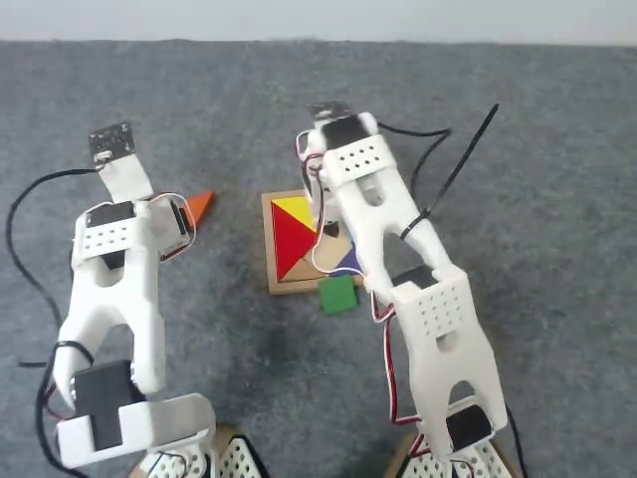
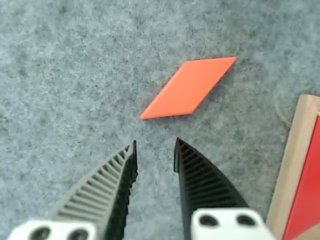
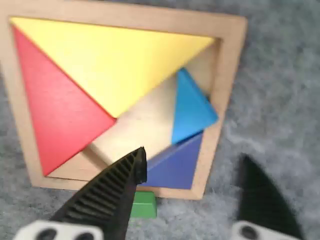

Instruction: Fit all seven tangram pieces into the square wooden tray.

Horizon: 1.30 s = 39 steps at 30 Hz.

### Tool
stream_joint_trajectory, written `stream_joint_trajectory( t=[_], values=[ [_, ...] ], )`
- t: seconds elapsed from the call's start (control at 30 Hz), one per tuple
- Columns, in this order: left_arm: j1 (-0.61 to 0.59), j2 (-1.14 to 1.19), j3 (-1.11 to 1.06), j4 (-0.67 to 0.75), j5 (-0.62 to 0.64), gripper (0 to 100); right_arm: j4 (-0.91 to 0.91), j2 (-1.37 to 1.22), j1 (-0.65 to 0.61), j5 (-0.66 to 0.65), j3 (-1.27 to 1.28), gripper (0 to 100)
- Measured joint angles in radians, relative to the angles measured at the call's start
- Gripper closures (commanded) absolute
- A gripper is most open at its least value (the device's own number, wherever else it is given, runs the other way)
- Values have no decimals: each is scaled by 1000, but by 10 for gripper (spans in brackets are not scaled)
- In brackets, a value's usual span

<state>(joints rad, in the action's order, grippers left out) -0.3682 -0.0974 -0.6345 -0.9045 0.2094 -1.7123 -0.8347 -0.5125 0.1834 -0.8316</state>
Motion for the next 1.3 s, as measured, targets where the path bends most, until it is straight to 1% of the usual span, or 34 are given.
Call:
stream_joint_trajectory(
  t=[0.1, 0.27, 0.37, 0.53, 0.6, 0.63, 0.7, 0.8, 1.07, 1.3],
  values=[
    [0, 0, 0, 0, 0, 880, 55, -41, 3, -84, 0, 574],
    [0, 0, 0, 0, 0, 880, 83, -121, 8, -281, 0, 583],
    [0, 0, 0, 0, 0, 880, 84, -127, 26, -390, -2, 676],
    [0, 0, 0, 0, 0, 880, 91, -130, 72, -431, -6, 902],
    [0, 0, 0, 0, 0, 880, 94, -135, 92, -473, -26, 972],
    [0, 0, 0, 0, 0, 880, 97, -135, 101, -497, -32, 991],
    [0, 0, 0, 0, 0, 880, 100, -135, 112, -537, -44, 987],
    [0, 0, 0, 0, 0, 880, 92, -135, 120, -563, -68, 987],
    [0, 0, 0, 0, 0, 880, 84, -137, 130, -569, -192, 987],
    [0, 0, 0, 0, 0, 880, -34, -137, 132, -569, -304, 982]
  ],
)
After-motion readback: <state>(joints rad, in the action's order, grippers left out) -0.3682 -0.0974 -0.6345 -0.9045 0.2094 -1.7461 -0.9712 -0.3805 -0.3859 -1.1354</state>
